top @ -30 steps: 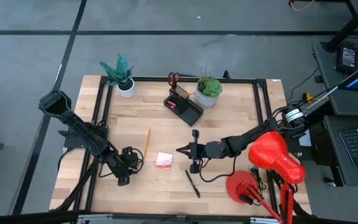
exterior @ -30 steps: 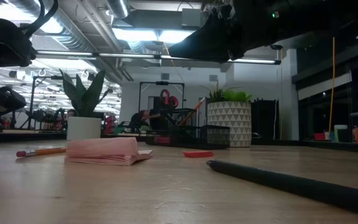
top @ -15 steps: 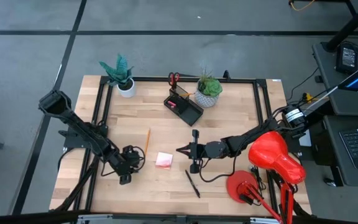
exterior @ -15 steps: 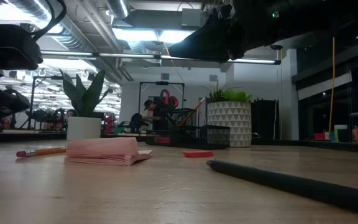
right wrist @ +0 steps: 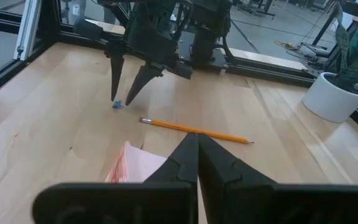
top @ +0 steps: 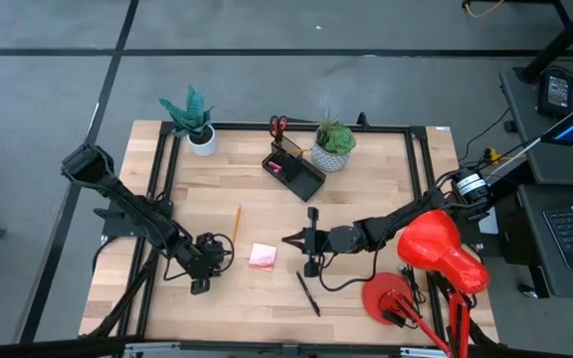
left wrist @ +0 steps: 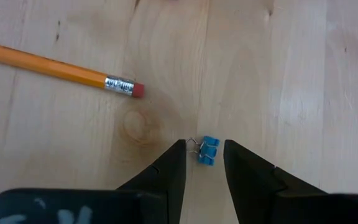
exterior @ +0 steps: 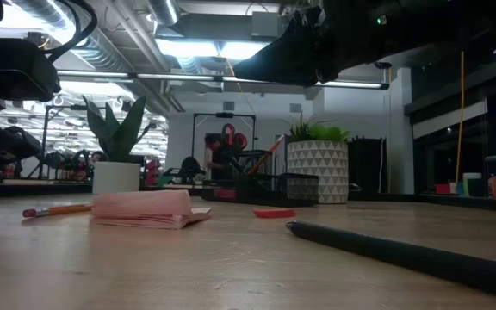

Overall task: Pick and place office supplies into organizer
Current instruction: Put the blue binder clip into the black desk organizer

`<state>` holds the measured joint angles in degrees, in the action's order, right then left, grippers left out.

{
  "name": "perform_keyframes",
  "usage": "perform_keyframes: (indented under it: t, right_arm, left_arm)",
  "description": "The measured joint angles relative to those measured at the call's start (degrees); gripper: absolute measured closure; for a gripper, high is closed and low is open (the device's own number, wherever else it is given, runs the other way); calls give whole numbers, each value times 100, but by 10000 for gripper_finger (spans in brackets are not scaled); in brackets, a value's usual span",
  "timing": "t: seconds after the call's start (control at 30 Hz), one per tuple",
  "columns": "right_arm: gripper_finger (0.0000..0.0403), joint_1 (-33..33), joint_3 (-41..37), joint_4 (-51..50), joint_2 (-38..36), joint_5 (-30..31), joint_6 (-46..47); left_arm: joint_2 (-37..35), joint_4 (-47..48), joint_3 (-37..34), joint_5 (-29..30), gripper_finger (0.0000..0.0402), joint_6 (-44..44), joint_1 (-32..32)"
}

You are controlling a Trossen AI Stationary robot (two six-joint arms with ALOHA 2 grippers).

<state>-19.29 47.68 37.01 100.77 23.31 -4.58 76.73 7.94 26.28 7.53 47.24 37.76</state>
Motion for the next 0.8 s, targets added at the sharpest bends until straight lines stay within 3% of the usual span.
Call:
perform_keyframes:
  t: [0.4,0.8]
  right_arm:
    - [395,0,0,0,0,1,0]
    - [395,0,0,-2,0,2,0]
  left_arm:
    - [105,18,-2,-8,341,0,0]
    - [164,-46,3,-102,345,-84,-2]
